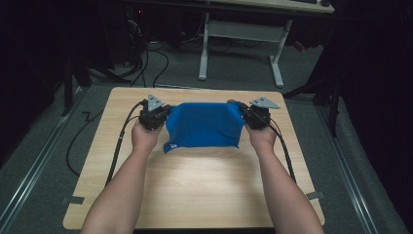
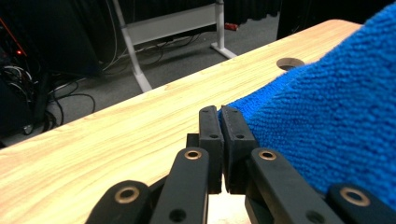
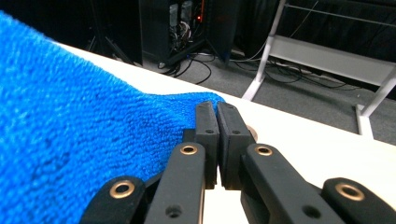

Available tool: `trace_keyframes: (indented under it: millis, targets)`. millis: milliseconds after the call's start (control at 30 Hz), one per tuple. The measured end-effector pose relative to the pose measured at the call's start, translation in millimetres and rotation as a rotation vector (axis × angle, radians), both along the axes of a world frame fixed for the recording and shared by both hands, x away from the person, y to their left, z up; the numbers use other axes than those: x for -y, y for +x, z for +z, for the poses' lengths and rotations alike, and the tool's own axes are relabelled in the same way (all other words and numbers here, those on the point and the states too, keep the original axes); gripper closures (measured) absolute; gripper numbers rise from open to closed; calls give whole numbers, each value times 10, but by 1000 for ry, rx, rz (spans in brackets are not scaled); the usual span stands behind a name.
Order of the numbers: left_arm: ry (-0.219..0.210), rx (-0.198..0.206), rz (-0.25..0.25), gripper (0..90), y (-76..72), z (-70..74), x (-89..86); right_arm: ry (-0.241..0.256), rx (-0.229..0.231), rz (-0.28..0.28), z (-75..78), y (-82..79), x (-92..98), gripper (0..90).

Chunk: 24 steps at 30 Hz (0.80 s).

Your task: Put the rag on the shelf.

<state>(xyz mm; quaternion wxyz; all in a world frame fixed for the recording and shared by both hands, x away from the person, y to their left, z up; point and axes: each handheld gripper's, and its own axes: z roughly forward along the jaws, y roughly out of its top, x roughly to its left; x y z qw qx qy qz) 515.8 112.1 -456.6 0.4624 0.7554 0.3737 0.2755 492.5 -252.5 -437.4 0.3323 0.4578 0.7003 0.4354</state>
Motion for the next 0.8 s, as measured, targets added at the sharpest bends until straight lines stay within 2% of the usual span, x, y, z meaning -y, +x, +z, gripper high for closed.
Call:
trace_keyframes:
  millis: [233,433,600,633,800]
  targets:
    - [-16,-27,-5,882,-41,-138,-9,5,-3,13,-90,-30,-25,886]
    - [-17,-53,-11,882,-77,-275,-15,5,-30,22,-265,-68,-26,885]
    - [-7,-78,-13,882,-104,-380,-25,12,-46,17,-350,-85,-23,885]
    - [-6,-84,-15,882,-112,-409,-28,11,-63,13,-399,-88,-20,884]
    - [1,-101,-23,882,-154,-503,-29,10,-68,15,-477,-104,-15,884]
